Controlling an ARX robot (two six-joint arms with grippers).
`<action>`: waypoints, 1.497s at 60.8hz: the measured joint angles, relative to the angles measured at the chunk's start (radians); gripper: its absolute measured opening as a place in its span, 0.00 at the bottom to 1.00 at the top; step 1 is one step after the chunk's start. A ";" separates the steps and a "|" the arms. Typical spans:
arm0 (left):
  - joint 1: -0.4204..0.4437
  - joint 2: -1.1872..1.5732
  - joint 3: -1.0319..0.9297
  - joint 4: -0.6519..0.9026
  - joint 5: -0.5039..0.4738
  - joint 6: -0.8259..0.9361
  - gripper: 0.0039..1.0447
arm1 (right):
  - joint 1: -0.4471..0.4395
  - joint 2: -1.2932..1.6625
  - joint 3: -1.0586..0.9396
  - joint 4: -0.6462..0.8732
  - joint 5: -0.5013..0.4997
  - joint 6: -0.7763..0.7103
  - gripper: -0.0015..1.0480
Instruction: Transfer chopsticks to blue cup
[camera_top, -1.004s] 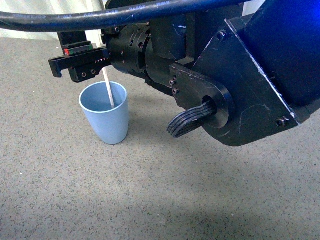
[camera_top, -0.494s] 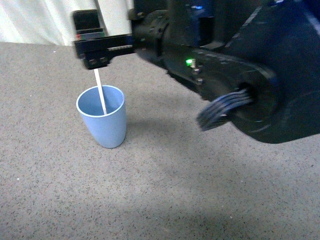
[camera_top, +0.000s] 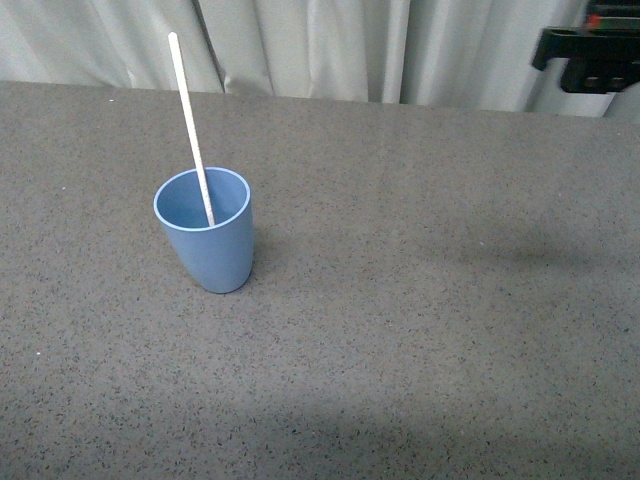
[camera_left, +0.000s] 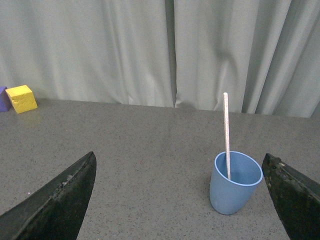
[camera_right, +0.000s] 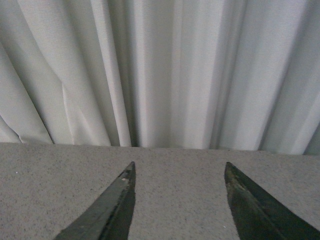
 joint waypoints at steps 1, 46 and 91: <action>0.000 0.000 0.000 0.000 0.000 0.000 0.94 | -0.004 -0.010 -0.011 0.000 -0.005 -0.001 0.44; 0.000 0.000 0.000 0.000 0.000 0.000 0.94 | -0.194 -0.681 -0.396 -0.302 -0.190 -0.010 0.01; 0.000 0.000 0.000 0.000 0.000 0.000 0.94 | -0.276 -1.313 -0.465 -0.843 -0.271 -0.010 0.01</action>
